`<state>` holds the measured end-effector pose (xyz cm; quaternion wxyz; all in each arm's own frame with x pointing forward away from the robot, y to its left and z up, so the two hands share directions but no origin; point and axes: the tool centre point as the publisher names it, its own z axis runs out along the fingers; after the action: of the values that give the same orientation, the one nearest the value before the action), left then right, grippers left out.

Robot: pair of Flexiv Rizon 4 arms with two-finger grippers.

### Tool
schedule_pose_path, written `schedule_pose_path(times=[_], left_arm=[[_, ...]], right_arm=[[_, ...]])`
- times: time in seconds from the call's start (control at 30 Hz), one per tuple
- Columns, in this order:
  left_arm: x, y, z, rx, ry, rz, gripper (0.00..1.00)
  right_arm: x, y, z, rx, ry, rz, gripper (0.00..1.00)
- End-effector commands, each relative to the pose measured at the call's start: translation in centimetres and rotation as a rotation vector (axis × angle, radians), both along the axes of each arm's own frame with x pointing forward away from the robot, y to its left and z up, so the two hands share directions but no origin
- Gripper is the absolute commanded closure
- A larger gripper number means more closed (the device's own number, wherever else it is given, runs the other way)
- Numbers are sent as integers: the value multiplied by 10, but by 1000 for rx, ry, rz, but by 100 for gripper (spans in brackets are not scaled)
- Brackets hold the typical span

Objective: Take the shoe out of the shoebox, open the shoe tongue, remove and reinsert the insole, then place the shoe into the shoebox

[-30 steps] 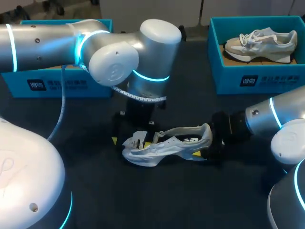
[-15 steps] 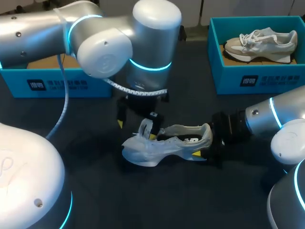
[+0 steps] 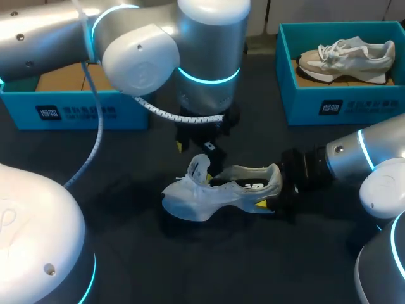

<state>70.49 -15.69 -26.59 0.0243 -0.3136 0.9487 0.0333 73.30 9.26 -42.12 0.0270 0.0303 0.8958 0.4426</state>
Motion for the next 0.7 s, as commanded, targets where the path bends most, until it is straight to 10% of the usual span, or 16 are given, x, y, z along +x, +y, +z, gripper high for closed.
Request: schedule_pose_path(times=[0.03,0.7], left_arm=[[4,-23,7,-23,7,-448,0],[2,-35,6,-52,-23,-476,0]], right_arm=[[0,6,-4,-5,-2,-3,100],[0,6,-4,-5,-2,-3,100]])
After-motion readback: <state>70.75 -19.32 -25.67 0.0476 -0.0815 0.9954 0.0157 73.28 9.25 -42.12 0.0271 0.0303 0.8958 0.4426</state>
